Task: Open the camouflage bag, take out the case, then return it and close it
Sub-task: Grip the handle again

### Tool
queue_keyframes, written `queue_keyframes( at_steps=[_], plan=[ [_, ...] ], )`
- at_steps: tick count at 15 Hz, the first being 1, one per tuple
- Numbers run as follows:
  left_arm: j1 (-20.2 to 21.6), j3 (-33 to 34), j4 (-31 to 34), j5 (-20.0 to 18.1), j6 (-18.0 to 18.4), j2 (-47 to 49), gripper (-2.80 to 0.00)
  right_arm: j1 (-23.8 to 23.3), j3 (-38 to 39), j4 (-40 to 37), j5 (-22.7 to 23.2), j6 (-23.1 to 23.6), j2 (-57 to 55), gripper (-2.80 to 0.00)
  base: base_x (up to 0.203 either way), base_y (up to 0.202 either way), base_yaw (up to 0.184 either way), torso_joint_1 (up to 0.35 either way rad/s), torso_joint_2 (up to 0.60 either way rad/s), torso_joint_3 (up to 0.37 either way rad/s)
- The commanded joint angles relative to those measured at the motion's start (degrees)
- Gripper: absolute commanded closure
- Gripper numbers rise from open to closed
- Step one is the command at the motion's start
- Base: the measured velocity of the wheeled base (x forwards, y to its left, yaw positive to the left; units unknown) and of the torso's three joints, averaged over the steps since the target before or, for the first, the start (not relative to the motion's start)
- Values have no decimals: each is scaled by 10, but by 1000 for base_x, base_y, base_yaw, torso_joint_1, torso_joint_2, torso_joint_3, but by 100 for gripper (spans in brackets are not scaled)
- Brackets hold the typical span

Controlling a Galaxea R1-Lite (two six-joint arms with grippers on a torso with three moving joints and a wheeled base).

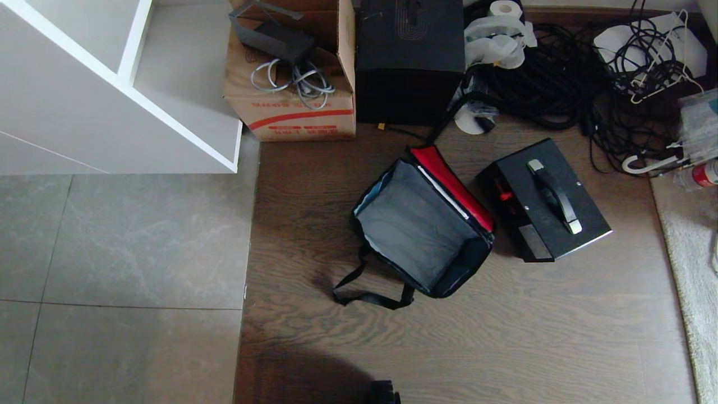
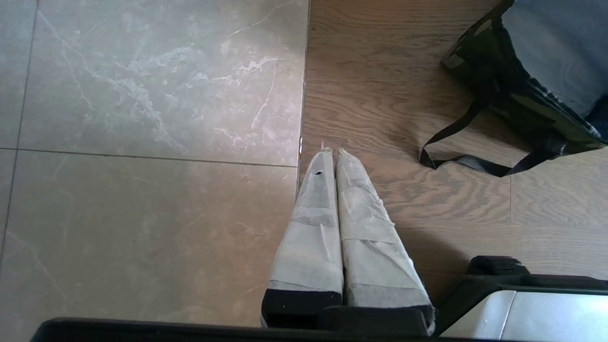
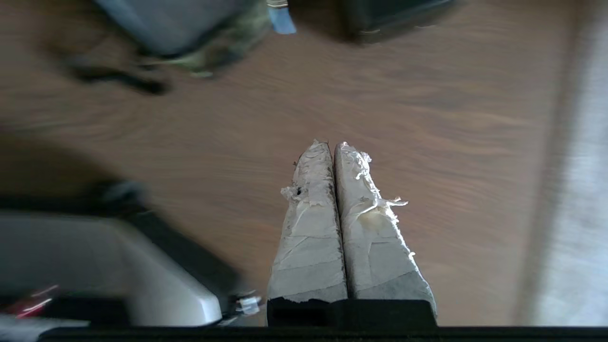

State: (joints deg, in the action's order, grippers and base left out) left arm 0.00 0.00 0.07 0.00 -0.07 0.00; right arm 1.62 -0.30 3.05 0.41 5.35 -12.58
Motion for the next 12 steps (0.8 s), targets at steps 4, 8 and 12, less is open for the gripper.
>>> queue_keyframes(
  at_steps=[4, 8, 12],
  plan=[
    [0, 0, 0, 0, 0, 1, 0, -11, 3, -30, 4, -16, 128, 0, 0, 0, 0, 0, 0, 0],
    [0, 0, 0, 0, 0, 1, 0, -11, 4, -36, 3, -17, 126, 0, 0, 0, 0, 0, 0, 0],
    [0, 0, 0, 0, 0, 1, 0, -11, 4, -36, 2, -32, 126, 0, 0, 0, 0, 0, 0, 0]
  ],
)
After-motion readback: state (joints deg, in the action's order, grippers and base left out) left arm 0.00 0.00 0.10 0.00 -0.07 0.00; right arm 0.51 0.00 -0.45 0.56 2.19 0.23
